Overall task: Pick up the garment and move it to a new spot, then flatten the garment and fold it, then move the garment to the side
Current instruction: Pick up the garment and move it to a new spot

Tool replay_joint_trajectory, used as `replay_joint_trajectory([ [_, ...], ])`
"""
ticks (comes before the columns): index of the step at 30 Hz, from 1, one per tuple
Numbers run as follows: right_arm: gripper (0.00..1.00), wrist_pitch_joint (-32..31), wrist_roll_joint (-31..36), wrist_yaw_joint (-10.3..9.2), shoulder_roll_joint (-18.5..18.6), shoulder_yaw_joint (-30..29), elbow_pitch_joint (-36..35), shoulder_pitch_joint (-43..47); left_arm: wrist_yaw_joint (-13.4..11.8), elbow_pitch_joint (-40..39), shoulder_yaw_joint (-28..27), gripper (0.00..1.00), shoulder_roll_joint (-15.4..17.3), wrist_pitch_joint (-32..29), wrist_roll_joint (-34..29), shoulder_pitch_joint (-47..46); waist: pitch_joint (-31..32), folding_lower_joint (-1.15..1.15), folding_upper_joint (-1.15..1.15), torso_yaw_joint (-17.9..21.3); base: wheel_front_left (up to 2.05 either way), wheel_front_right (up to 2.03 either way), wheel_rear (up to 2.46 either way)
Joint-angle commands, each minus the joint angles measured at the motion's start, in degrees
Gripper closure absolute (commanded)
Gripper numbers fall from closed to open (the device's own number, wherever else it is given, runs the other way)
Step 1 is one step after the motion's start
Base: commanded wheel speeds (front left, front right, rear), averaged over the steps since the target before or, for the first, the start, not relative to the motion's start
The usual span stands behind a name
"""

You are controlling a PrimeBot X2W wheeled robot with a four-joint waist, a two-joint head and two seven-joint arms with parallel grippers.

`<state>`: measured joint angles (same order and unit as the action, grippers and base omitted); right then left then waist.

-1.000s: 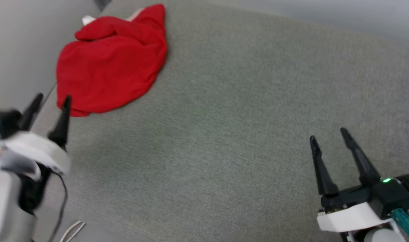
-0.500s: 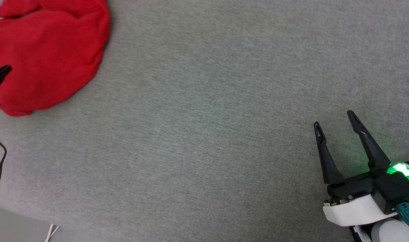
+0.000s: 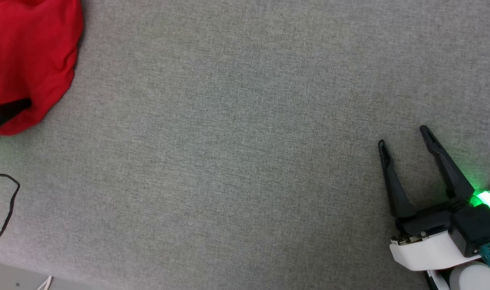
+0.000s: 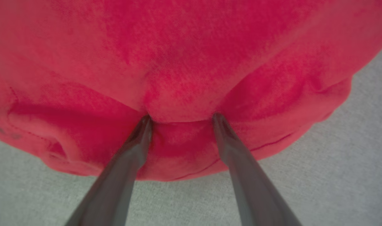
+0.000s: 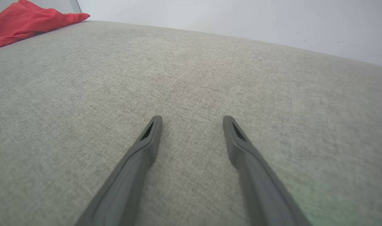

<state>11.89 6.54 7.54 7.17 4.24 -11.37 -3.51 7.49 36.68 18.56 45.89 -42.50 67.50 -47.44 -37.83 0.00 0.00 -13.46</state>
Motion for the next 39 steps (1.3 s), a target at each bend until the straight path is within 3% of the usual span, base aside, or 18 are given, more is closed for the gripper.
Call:
replay_joint_trajectory([
  [1, 0.00, -1.77, 0.26, -0.10, 0.76, -0.64, 2.65, 0.94, -0.08, 0.22, 1.73, 0.23, -1.80, -0.61, 0.58, 0.11, -0.41, 0.00, 0.00, -0.11, 0.00, 0.00, 0.00],
  [2, 0.00, -1.99, 0.44, -0.10, 0.87, -0.68, 2.29, 0.54, -0.08, 0.53, 2.27, 0.85, -2.07, -0.34, 0.93, 0.10, -0.54, 0.00, 0.00, -0.14, 0.00, 0.00, 0.00],
  [3, 0.00, -2.10, 0.57, -0.10, 0.88, -0.71, 1.90, 0.22, -0.08, 0.83, 2.99, 1.00, -2.29, -0.21, 0.95, 0.13, -0.62, 0.00, 0.00, -0.20, 0.00, 0.00, 0.00],
  [7, 0.00, -2.22, 0.89, -0.09, 0.76, -0.24, 1.30, -0.06, -0.08, 1.83, 4.44, 1.00, -2.13, 2.29, 1.56, -0.13, 0.00, 0.00, 0.00, -0.71, 0.00, 0.00, 0.00],
  [12, 0.00, -1.15, 0.50, -0.08, 0.49, 0.56, 2.31, -0.46, -0.09, 1.07, 5.34, 1.00, 0.72, 9.67, 0.46, -1.32, 2.85, 0.00, 0.00, -1.19, 0.00, 0.00, 0.00],
  [26, 0.00, 2.98, -4.56, -0.07, -2.93, 1.15, 12.08, 1.76, -0.09, -7.93, 12.94, 1.00, 9.17, 35.28, -12.28, -7.52, 22.26, 0.00, 0.00, -0.15, 0.00, 0.00, 0.00],
  [31, 0.00, 3.34, -6.26, -0.07, -3.82, 1.83, 14.13, 2.60, -0.09, -11.55, 15.86, 1.00, 9.40, 40.06, -19.65, -12.77, 27.27, 0.00, 0.00, 1.80, 0.00, 0.00, 0.00],
  [39, 0.00, 3.30, -8.15, -0.07, -4.31, 2.10, 13.50, 3.81, -0.53, -16.32, 18.74, 1.00, 4.60, 41.45, -25.00, -19.16, 30.61, 0.00, 0.00, 6.44, 0.00, 0.00, 0.00],
])
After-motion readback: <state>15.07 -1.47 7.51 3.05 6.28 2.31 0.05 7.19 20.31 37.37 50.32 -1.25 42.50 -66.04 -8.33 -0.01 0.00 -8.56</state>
